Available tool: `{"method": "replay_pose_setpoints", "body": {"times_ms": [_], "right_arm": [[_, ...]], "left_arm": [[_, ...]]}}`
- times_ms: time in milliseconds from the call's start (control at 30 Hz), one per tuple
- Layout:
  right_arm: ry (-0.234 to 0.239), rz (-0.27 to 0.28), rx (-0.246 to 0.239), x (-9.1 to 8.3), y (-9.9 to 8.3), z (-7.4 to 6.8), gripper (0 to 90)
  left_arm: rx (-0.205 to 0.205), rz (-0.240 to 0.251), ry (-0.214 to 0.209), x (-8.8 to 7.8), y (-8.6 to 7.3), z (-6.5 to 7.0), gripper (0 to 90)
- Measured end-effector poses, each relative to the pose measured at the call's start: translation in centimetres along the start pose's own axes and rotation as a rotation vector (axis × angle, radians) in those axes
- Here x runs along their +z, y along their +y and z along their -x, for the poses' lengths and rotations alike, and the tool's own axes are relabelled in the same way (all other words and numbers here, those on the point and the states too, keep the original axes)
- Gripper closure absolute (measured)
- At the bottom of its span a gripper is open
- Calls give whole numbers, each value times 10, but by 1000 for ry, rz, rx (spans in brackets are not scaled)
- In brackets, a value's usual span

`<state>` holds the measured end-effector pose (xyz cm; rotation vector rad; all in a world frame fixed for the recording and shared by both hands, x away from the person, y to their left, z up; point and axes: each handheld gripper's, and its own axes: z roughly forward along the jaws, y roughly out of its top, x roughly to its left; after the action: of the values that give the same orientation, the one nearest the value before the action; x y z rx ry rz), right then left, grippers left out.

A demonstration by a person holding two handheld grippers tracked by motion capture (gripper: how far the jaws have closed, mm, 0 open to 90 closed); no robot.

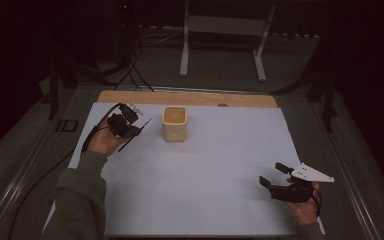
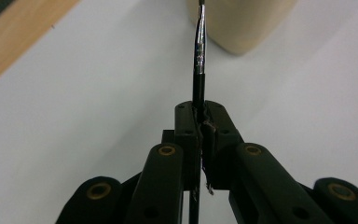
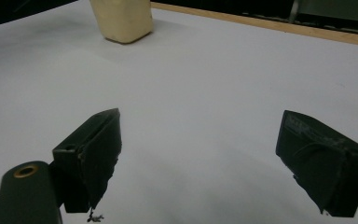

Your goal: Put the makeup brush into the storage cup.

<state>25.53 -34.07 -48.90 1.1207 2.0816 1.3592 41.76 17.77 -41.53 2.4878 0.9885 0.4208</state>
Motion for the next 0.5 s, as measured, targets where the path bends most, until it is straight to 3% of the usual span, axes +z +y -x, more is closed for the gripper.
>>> {"method": "replay_pose_setpoints", "body": {"times_ms": [300,500], "right_arm": [[-4,3,1,0,0,0,138],[1,4,-3,0,0,0,136]], "left_arm": [[-32,65,49,-7,1,-1,864],[-62,117,53,-12,2,-1,864]]}}
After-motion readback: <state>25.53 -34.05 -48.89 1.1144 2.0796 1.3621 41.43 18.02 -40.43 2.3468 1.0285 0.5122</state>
